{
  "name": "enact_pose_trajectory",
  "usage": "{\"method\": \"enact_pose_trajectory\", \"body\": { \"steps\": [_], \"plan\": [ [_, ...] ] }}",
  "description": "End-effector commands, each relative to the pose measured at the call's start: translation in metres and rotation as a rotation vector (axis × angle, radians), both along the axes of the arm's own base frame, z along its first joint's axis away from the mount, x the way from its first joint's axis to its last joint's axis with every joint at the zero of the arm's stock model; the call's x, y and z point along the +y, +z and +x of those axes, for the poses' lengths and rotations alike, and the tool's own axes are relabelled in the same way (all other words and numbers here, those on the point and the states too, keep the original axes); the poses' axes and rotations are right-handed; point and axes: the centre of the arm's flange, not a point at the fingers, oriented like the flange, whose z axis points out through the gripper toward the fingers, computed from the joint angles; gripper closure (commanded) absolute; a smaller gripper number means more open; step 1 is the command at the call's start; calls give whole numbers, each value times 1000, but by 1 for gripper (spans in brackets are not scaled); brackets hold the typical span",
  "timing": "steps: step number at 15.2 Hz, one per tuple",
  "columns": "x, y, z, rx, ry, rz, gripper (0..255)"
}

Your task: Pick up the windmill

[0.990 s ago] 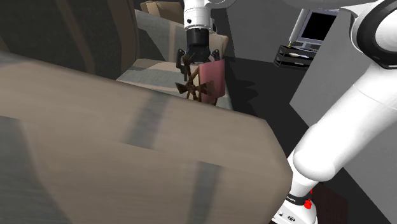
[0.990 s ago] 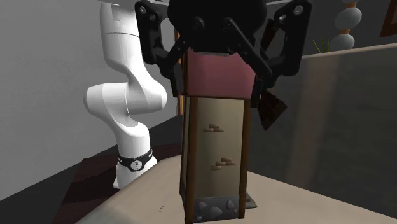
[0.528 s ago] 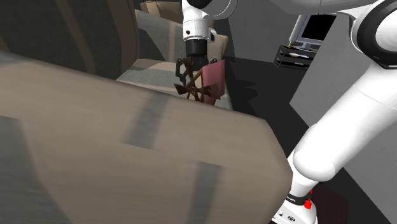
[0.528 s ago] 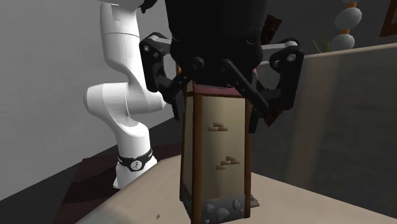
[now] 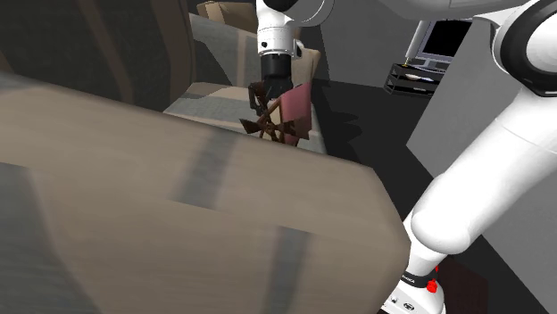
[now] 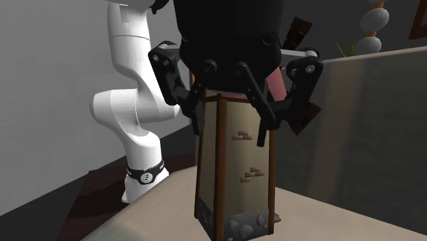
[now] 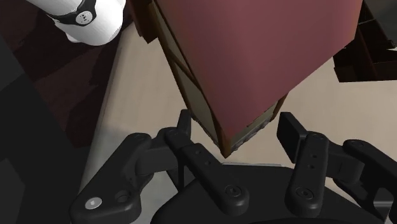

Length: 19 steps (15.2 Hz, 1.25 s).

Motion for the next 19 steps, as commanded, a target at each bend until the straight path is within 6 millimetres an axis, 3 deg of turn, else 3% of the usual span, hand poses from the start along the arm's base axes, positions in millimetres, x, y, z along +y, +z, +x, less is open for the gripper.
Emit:
{"method": "enact_pose_trajectory", "body": {
  "steps": [1,2,17,19],
  "plan": [
    [5,-2,-2,9,9,3,255],
    [5,-4,-1,9,9,4,255],
    [5,75,-1,9,9,4,255],
    [5,76,-1,9,9,4,255]
  ]
}}
